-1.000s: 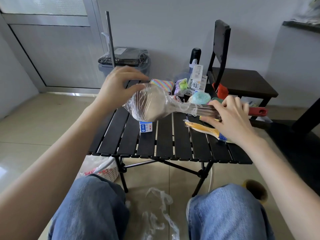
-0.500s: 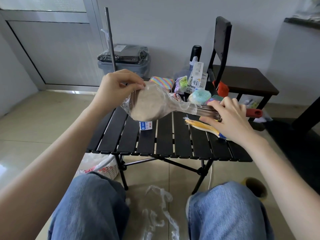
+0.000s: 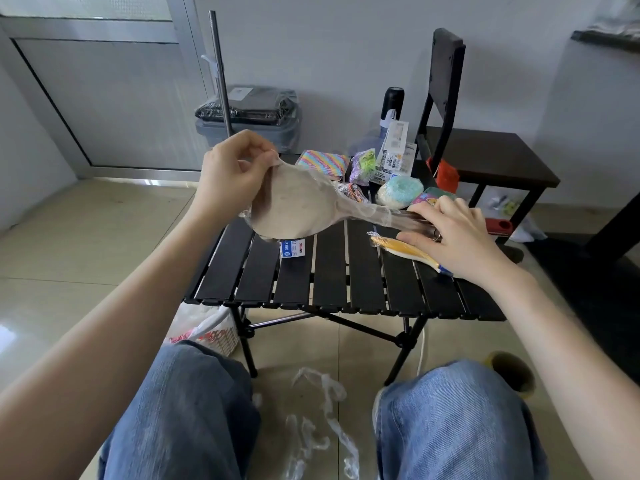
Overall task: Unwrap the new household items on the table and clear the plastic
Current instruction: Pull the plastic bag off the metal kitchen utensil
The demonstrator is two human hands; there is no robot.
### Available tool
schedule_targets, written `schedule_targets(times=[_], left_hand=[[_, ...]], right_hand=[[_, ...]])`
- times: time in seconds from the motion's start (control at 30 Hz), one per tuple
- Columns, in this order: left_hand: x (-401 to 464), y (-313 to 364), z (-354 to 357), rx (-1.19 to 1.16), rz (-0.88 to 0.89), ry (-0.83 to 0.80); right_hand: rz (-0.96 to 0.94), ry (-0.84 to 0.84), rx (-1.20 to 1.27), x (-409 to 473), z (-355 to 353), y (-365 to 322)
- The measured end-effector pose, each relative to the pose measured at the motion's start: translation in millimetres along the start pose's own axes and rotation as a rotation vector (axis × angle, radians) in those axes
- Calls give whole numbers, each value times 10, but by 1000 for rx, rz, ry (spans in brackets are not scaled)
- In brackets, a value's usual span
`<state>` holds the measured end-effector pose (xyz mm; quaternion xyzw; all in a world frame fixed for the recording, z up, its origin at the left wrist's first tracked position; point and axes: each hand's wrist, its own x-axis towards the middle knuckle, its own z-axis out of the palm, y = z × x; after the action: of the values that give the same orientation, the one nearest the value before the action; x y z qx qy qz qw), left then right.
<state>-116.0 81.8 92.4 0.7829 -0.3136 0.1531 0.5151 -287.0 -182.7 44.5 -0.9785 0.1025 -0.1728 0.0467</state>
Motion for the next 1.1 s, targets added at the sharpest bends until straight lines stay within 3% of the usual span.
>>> schedule_targets(times=[0.23,0.47,0.63,0.73,0.83,0.9,0.97,1.03,1.1], left_hand=[[12,100,2,20,8,62],[-4,195,-16,-12,-18,-76],[22,204,2,245,6,-63],[66,229,-23,189,-52,-64],[122,237,-69,69,-234,-68],[145,245,-101,47,-402,-125],[134,231,-134,113,-488,-296],[90,201,-153,156,-473,-414],[56,177,-145,131,-403,-415]], right_hand=[[42,79,-123,11,-22,-68],[15,66,-195,-20,-34,-108],[-29,160,-172,-7,-3,-158],[-72,202,-100,-8,-11,-232],[-53,218,-104,5,-30,-285],[-22,254,-122,14,-35,-302],[-27,296,-162,31,-39,-321],[-24,303,-193,40,-44,-354],[-13,292,-196,39,-28,-362]])
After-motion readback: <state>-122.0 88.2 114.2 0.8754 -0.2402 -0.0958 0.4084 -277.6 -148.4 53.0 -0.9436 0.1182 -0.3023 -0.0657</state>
